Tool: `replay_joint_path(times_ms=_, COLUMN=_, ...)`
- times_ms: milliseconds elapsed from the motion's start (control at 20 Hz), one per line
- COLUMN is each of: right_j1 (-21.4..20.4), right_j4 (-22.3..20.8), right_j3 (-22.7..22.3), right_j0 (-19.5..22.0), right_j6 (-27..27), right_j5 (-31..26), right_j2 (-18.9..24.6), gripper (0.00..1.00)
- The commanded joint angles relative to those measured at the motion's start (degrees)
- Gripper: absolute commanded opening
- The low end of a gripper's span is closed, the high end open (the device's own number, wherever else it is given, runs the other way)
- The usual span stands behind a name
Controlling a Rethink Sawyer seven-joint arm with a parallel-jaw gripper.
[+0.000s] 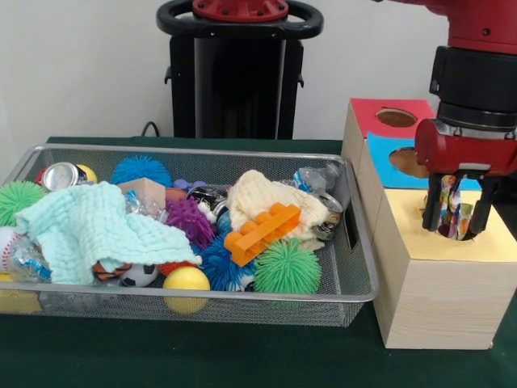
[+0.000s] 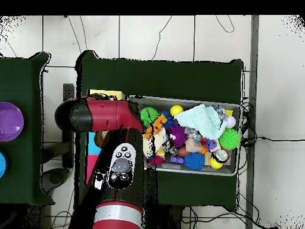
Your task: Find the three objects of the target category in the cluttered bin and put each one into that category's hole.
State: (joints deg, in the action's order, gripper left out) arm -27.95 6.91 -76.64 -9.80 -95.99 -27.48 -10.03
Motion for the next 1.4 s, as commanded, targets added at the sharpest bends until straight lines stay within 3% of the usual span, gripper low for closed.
replay_joint_path(times_ms=50, right_j1=1.67, right_j4=1.24, right_j3=-2.81, right_j0=-0.33, right_j6=-11.47, right_j5=-11.2, right_j2=0.86, gripper=1.0)
replay_joint_path(times_ms=200, right_j1=5.59, right_j4=1.01, right_j3=1.54, right_j0=-1.28, right_j6=-12.61, right_j5=-15.8, right_j2=-0.47, gripper=1.0)
replay_joint_path(times_ms=400, right_j1=5.78, right_j4=0.57, right_j3=3.42, right_j0=-1.8, right_j6=-13.01, right_j5=-20.51, right_j2=-1.76, gripper=1.0)
replay_joint_path(times_ms=600, right_j1=8.69, right_j4=-0.9, right_j3=8.08, right_j0=-3.04, right_j6=-14.1, right_j5=-24.79, right_j2=-4.85, gripper=1.0)
replay_joint_path(times_ms=850, right_j1=11.31, right_j4=-1.79, right_j3=11.37, right_j0=-4.32, right_j6=-15.08, right_j5=-26.9, right_j2=-7.71, gripper=1.0)
replay_joint_path(times_ms=1250, right_j1=13.7, right_j4=1.47, right_j3=10.87, right_j0=-2.5, right_j6=-14.63, right_j5=-23.72, right_j2=-3.83, gripper=1.0)
replay_joint_path(times_ms=1400, right_j1=13.17, right_j4=4.12, right_j3=8.47, right_j0=-0.53, right_j6=-13.56, right_j5=-22.32, right_j2=-0.14, gripper=1.0)
